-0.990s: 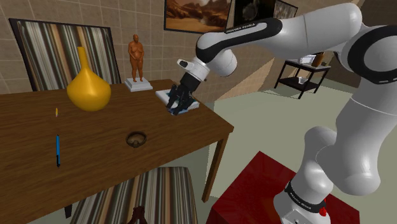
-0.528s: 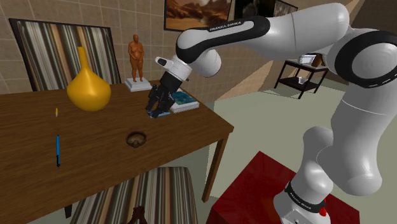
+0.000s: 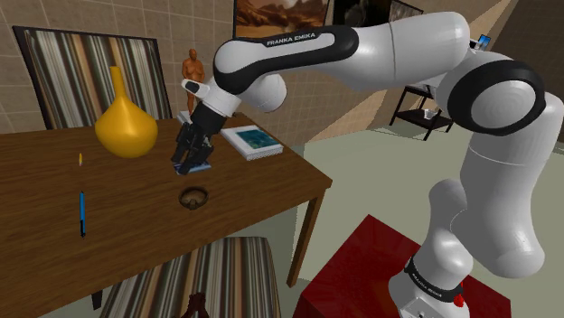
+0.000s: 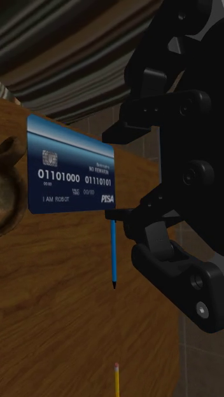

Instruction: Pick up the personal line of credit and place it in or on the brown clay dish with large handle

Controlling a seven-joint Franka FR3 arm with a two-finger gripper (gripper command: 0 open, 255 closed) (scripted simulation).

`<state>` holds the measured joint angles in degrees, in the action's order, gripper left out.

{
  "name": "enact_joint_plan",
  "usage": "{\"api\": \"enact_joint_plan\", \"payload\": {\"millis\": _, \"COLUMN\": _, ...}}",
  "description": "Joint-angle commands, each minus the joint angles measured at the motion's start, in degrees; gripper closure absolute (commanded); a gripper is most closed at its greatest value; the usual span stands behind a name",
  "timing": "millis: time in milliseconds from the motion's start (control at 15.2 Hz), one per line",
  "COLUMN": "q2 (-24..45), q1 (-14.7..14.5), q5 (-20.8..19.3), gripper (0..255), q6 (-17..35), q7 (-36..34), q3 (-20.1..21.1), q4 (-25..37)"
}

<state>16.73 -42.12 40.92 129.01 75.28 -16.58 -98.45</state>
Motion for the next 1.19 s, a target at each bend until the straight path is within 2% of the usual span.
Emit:
{"api": "enact_joint_plan", "payload": {"millis": 0, "q2": 1.1, "q1": 0.0, "q5": 0.5, "gripper": 255, "q6": 0.5, "q7": 0.1, "q3": 0.2, "q4": 0.6}}
{"api": "enact_joint_plan", "payload": {"millis": 1122, "q2": 5.7, "q1": 0.9, "q5": 6.5, "gripper": 255, "q6": 7.4, "q7": 7.3, "q3": 2.3, "q4": -3.5}}
